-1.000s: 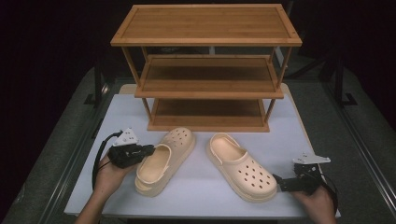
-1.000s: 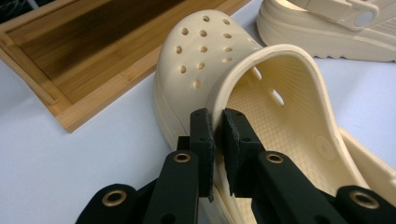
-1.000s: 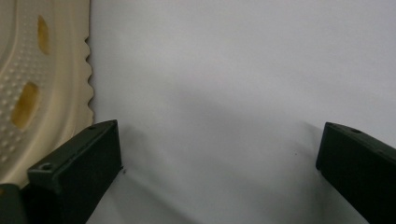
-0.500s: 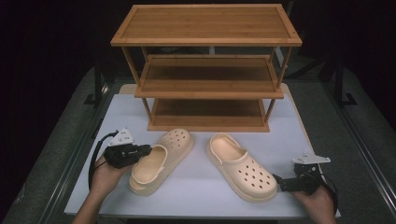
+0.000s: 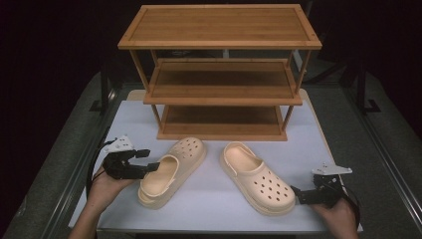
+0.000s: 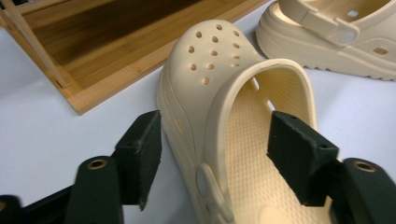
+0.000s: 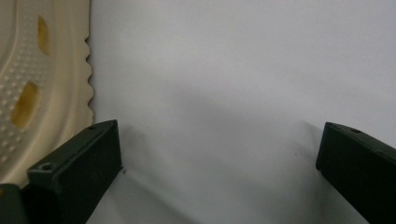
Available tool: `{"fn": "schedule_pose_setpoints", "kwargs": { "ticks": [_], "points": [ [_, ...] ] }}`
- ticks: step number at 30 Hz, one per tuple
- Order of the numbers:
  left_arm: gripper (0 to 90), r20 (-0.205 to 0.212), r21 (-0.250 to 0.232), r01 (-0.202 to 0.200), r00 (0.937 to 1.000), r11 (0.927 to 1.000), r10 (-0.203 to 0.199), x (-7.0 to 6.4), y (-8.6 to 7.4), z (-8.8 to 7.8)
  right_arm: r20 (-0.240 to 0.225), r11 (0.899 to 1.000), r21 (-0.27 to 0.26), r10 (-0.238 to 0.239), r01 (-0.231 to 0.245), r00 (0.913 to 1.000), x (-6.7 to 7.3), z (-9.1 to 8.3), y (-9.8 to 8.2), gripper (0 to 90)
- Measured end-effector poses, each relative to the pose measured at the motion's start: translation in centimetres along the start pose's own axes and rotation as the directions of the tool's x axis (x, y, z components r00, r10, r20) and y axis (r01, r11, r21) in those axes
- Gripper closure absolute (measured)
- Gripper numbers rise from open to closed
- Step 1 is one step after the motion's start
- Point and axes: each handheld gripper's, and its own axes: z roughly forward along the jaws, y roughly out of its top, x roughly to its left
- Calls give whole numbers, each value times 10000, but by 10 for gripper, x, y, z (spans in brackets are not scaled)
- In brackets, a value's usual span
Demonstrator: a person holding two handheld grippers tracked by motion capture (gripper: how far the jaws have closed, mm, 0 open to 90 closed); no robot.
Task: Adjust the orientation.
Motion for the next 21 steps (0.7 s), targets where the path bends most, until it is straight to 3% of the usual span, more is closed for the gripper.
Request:
{"fn": "schedule_pose_setpoints", "kwargs": {
  "ticks": [8,15,19,21],
  "points": [
    [185,-262,108,218,9994,9997,-215,7,-9,-17,1,10000,-13,-2,2,10000,0,0,0,0],
    [72,-951,-33,326,9949,9995,-328,12,-28,-30,2,10000,-9,-4,4,10000,0,0,0,0],
    [23,-1411,66,522,9887,9986,-508,18,-40,-37,3,10000,-10,-6,6,10000,0,0,0,0],
    [23,-1812,120,628,9816,9980,-596,23,-46,-39,4,10000,-10,-5,5,10000,0,0,0,0]
  ]
}}
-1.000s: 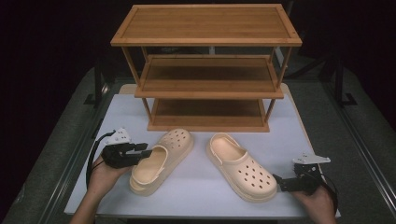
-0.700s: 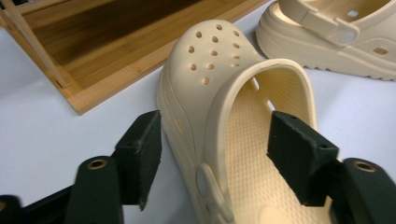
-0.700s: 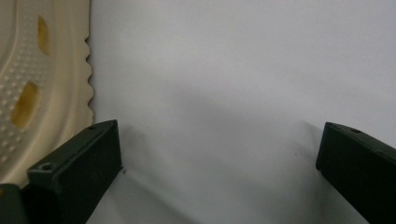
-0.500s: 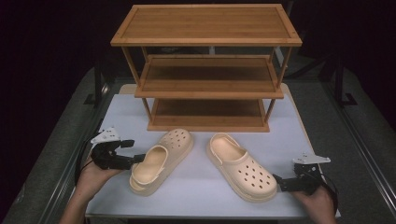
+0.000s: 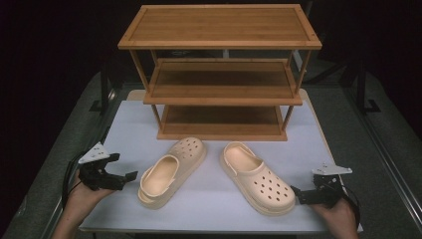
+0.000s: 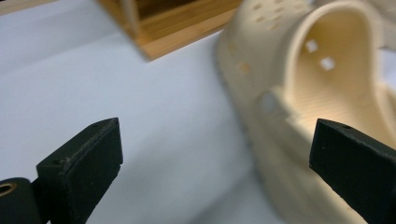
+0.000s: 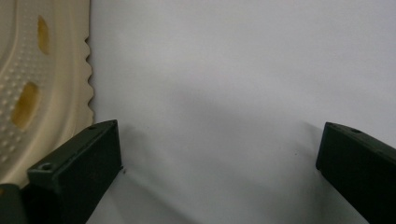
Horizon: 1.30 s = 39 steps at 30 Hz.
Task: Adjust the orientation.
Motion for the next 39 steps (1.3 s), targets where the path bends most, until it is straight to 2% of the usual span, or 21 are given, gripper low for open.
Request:
{"fn": "schedule_pose_setpoints", "kwargs": {
  "ticks": [5,7,9,12,17,19,21,32,35,36,38,39],
  "points": [
    [23,-610,309,76,9981,9995,-57,11,-10,6,-1,10000,-1,-3,3,10000,0,0,0,0],
    [23,-862,546,186,9962,9983,-138,15,-17,14,-1,10000,1,0,0,10000,0,0,0,0],
    [23,-1136,824,152,9935,9965,-58,17,-23,21,-2,10000,-3,-6,6,10000,0,0,0,0],
    [23,-1372,1188,223,9905,9927,-59,20,-31,29,4,10000,0,0,0,10000,0,0,0,0],
    [23,-1258,1507,317,9920,9881,-126,25,-41,38,-7,10000,-2,3,-3,10000,0,0,0,0],
    [23,-1057,1304,469,9938,9903,-332,28,-44,38,-12,10000,5,9,-9,10000,0,0,0,0],
    [23,-952,1178,484,9948,9919,-372,29,-46,39,-13,10000,24,18,-18,10000,0,0,0,0],
    [22,-961,1202,477,9947,9916,-362,29,-46,39,-36,10000,76,17,-17,10000,-1,0,1,5],
    [22,-953,1206,485,9948,9915,-371,29,-46,39,-67,9999,45,129,-129,9999,-3,-5,2,102],
    [22,-948,1209,486,9948,9915,-372,29,-46,39,-201,9997,10,261,-261,9995,-4,-7,3,162],
    [22,-944,1210,489,9948,9914,-376,29,-46,39,-287,9980,-145,607,-611,9977,-8,-13,4,212],
    [22,-943,1209,490,9948,9915,-377,29,-46,39,-360,9975,-239,660,-669,9972,-9,-17,5,303]
  ]
}}
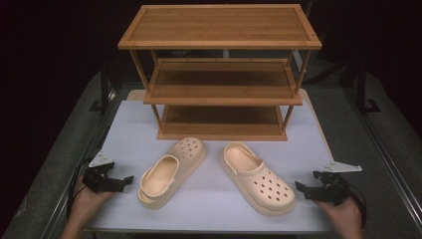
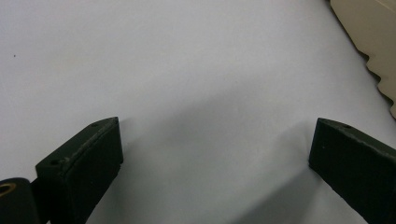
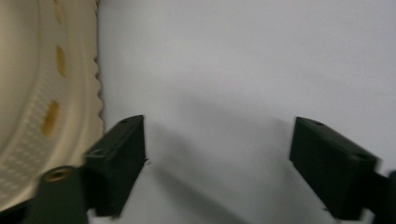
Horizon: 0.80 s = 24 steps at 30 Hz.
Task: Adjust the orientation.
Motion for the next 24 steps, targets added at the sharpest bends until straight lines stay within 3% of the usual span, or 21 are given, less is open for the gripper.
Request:
{"fn": "schedule_pose_setpoints", "kwargs": {
  "ticks": [4,7,9,12,17,24],
  "points": [
    [22,-3,1,-4,10000,10000,4,0,0,0,-649,9974,-663,223,-266,9976,0,-21,8,599],
    [22,3,5,1,10000,10000,-1,0,0,0,-1208,9925,-1224,-146,-3,9926,8,-36,15,808],
    [22,3,4,2,10000,10000,-2,0,0,0,-1589,9893,-1443,-428,197,9864,14,-42,19,893],
    [22,4,0,2,10000,10000,-2,0,0,0,-2239,9869,-1588,-633,277,9725,23,-45,23,897],
    [22,6,-1,0,10000,10000,0,0,0,0,-3369,9844,-1727,-906,331,9372,40,-42,28,897],
    [22,6,-2,2,10000,10000,-2,0,0,0,-4174,9846,-1611,-1306,682,8993,67,-34,31,897]
  ]
}}
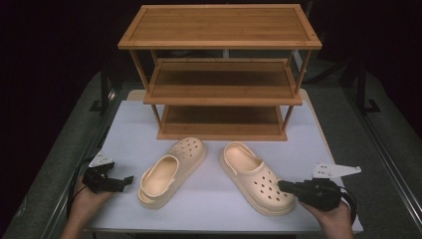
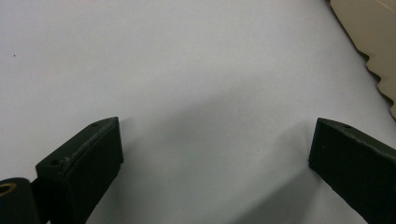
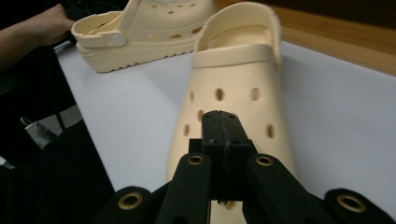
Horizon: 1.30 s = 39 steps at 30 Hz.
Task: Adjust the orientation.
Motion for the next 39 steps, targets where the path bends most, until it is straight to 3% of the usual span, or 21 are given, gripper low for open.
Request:
{"fn": "schedule_pose_setpoints", "kwargs": {
  "ticks": [8,15,25,33,39],
  "points": [
    [23,-8,-22,7,10000,10000,-7,0,0,0,-336,9993,306,-190,200,9993,16,16,-9,898],
    [23,-13,-21,-1,10000,10000,1,0,0,0,-423,9992,334,-190,204,9989,29,16,-19,898],
    [23,-13,-18,-3,10000,10000,3,0,0,0,-378,9939,1046,-314,352,9988,30,27,-28,899],
    [24,-18,-24,-9,10000,10000,9,0,0,0,-64,9924,1103,-538,542,9985,30,25,-27,900],
    [24,-15,-20,-10,10000,10000,10,0,0,0,167,9943,1006,-382,363,9991,22,20,-28,900]
  ]
}}
